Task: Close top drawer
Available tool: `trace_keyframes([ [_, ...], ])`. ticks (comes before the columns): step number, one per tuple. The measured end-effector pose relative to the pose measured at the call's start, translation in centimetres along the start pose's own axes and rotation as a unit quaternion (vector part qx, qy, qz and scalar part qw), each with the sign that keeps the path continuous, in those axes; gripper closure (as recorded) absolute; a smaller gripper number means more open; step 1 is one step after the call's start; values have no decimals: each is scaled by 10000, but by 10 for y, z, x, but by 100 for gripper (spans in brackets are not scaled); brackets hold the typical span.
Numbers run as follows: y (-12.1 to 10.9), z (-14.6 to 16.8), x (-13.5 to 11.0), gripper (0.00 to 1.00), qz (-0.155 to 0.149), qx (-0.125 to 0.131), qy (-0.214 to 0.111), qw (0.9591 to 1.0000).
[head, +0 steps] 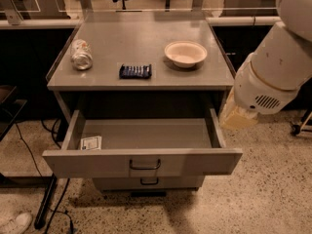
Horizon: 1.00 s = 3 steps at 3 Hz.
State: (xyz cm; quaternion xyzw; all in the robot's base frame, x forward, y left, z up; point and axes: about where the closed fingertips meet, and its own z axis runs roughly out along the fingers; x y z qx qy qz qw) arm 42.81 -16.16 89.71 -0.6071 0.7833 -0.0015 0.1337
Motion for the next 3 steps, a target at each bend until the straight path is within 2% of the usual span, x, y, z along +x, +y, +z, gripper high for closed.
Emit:
trace_keyframes([
  [1,12,29,0,100,115,-182,-18,9998],
  [3,17,97,6,100,586,-217,141,9979],
])
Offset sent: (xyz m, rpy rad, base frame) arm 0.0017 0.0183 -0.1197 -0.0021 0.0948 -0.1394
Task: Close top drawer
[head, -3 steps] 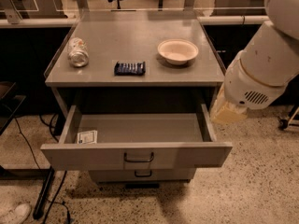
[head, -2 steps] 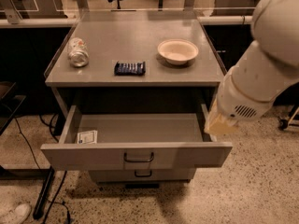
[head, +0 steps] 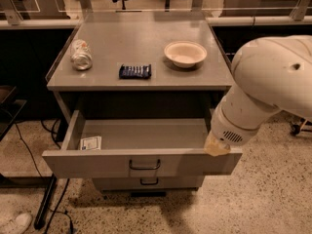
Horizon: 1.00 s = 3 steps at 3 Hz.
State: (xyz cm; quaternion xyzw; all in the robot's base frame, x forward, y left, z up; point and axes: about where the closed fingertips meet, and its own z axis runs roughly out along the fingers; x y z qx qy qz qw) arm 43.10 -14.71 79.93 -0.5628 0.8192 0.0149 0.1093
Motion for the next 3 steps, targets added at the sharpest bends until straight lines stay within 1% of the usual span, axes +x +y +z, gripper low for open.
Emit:
trace_keyframes([
  [1,-1,22,2,100,145,-11,-9,9999],
  [3,-9,62,2,100,171,-69,-13,9998],
])
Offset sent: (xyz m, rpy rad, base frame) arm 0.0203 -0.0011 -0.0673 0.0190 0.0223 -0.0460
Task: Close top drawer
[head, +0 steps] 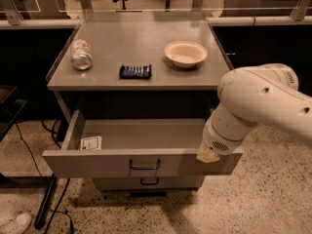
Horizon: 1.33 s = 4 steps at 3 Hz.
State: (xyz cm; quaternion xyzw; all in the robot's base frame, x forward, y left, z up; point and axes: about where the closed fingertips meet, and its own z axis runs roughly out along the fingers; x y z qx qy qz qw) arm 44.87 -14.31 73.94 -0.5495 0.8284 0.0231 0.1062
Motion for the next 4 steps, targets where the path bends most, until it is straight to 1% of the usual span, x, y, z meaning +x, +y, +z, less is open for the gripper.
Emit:
trace_keyframes([
  [2,-2,38,-15,100,-184,-124,37,9997],
  [3,2,55,-16,100,-207,-226,75,9995],
  [4,11,65,-13,100,-252,-288,129,9992],
])
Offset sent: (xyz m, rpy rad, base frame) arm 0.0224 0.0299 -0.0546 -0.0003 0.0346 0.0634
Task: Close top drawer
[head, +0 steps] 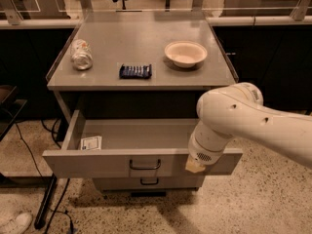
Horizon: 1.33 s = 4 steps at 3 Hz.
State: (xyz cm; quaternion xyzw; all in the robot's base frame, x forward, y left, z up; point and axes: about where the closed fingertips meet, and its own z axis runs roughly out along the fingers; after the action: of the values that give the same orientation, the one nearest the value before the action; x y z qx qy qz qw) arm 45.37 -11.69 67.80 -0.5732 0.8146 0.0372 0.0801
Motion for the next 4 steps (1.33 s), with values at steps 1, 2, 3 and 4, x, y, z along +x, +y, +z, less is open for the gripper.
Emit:
trace_keyframes([
  [1,1,1,0,85,-5,-7,6,10000],
  [2,1,1,0,62,-5,-7,6,10000],
  [3,1,1,0,39,-5,-7,7,10000],
  [4,1,1,0,15,-5,-7,7,10000],
])
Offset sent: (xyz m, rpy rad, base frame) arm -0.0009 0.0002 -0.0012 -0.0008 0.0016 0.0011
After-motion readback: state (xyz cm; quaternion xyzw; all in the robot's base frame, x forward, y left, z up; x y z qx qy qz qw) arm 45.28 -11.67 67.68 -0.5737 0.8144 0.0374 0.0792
